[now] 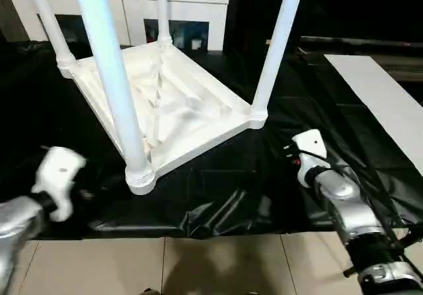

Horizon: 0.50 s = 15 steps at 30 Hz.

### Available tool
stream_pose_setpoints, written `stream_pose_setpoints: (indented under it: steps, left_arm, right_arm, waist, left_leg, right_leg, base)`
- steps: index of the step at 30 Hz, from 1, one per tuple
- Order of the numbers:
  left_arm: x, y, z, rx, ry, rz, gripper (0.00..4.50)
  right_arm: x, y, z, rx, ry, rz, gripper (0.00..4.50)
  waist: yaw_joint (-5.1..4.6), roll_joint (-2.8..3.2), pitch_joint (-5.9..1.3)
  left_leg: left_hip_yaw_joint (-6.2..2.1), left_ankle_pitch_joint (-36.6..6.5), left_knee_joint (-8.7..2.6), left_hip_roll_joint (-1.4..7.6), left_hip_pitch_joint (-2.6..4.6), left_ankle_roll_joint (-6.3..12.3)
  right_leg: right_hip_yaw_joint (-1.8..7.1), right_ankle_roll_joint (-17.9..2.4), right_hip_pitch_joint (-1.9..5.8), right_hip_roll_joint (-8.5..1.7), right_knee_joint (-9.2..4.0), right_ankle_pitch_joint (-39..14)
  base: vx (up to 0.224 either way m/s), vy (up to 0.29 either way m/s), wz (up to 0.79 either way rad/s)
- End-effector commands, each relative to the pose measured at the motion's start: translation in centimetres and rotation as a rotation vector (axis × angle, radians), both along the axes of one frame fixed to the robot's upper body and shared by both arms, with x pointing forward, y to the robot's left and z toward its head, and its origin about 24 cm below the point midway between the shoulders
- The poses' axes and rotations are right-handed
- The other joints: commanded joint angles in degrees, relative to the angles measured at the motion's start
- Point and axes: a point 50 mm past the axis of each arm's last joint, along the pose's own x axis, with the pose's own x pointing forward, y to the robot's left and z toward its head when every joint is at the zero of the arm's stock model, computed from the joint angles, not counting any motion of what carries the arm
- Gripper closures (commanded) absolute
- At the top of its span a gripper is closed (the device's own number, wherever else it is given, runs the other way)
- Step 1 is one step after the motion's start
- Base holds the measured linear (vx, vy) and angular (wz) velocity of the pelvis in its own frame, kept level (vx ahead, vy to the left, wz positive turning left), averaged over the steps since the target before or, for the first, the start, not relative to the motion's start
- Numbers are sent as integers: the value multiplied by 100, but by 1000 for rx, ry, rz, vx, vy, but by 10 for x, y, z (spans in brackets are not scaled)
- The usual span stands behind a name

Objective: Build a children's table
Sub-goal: Rotate table base

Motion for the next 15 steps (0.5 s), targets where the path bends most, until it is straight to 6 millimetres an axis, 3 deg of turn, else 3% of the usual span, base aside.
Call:
stream_pose_setpoints:
  steps: [1, 2, 3, 5, 7, 10, 12, 13, 15]
  left_arm:
    - [3, -16, 3, -32, -9, -67, 67]
    - [5, -34, 1, -62, -10, -127, 58]
    - [8, -42, 0, -68, -17, -142, 33]
    - [17, -57, 0, -82, -41, -155, 26]
    - [24, -68, 1, -101, -60, -164, 19]
    - [44, -90, 1, -91, -106, -170, 9]
    - [53, -97, 1, -77, -126, -161, 9]
    - [62, -105, 2, -78, -138, -147, 9]
    - [72, -118, 2, -77, -148, -154, 9]
  right_arm:
    - [6, 0, 10, -11, -31, -18, 74]
    - [8, 2, 12, -26, -36, -29, 74]
    - [8, 3, 12, -28, -39, -34, 74]
    - [9, 4, 13, -29, -43, -41, 74]
    - [10, 5, 14, -29, -46, -45, 74]
    - [8, 7, 17, -28, -55, -33, 74]
    - [7, 8, 18, -27, -60, -25, 74]
    - [5, 8, 19, -26, -64, -22, 74]
    - [4, 6, 20, -29, -66, -29, 74]
  waist:
    - [10, 98, -300]
    - [17, 99, -307]
    - [29, 100, -307]
    - [50, 87, -310]
    - [91, 109, -321]
    - [86, 79, -321]
    - [108, 78, -348]
    - [92, 94, -345]
    - [94, 98, -365]
  left_leg:
    - [-11, -1928, -471, 83, 141, -167]
    - [-9, -1834, -471, 88, 131, -172]
    - [-3, -1798, -467, 89, 141, -171]
    - [8, -1722, -462, 86, 134, -161]
    - [10, -1629, -448, 87, 145, -190]
    - [10, -1455, -449, 52, 89, -173]
    - [12, -1409, -420, 59, 122, -154]
    - [-7, -1251, -440, 52, 55, -163]
    - [6, -1263, -406, 52, 113, -157]
  right_leg:
    - [203, -906, 129, -270, -437, -1568]
    - [201, -925, 146, -269, -425, -1466]
    - [202, -930, 140, -270, -424, -1420]
    - [206, -913, 152, -272, -423, -1375]
    - [208, -881, 159, -278, -410, -1288]
    - [198, -780, 213, -251, -428, -1179]
    - [208, -779, 207, -283, -412, -1118]
    - [194, -768, 263, -284, -402, -1044]
    - [196, -782, 228, -269, -402, -926]
  base:
    - [0, 0, 0]
    - [0, 0, 0]
    - [0, 0, 0]
    - [0, 0, 0]
    - [0, 0, 0]
    - [0, 0, 0]
    - [0, 0, 0]
    - [0, 0, 0]
    - [0, 0, 0]
